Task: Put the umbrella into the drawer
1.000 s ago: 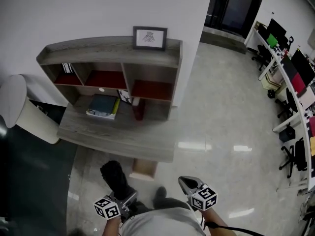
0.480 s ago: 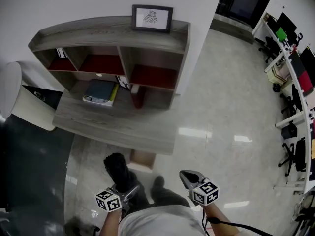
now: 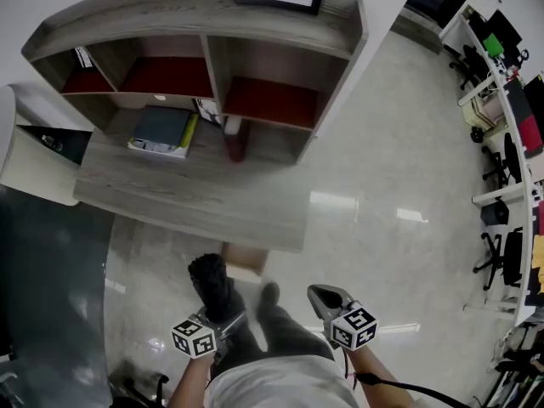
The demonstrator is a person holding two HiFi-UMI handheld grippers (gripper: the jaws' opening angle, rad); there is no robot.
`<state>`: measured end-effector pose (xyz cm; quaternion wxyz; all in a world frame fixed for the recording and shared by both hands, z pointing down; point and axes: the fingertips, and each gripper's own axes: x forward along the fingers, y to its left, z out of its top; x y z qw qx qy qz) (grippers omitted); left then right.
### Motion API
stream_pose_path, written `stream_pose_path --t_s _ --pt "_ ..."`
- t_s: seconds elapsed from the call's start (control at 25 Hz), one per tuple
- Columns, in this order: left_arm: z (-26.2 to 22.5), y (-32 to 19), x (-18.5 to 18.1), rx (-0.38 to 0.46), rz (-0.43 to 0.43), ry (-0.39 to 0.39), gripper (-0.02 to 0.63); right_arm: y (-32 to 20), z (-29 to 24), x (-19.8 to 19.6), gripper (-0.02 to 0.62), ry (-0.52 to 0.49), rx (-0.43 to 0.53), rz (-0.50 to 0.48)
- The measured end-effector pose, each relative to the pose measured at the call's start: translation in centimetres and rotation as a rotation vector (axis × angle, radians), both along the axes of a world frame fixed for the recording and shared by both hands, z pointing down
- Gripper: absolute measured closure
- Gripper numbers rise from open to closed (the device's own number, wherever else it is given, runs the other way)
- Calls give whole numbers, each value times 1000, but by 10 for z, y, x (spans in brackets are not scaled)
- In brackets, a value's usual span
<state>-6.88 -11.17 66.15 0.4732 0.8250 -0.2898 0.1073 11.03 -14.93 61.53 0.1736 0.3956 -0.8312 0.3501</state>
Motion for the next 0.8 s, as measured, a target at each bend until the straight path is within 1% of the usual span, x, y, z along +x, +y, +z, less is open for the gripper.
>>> stream_pose_path --t_s 0.16,0.4,0.6,0.8 --pt "33 -1 0 -32 8 -1 364 -3 24 -11 589 18 -26 -16" --pt "85 -3 0 -95 -15 1 364 -7 58 -20 590 37 -47 -11" --pt "127 -11 -1 -119 -25 -18 364 -8 84 -23 590 44 -73 -1" --pt "165 -16 0 -140 -16 -35 364 -5 106 -30 591 43 -97 -2"
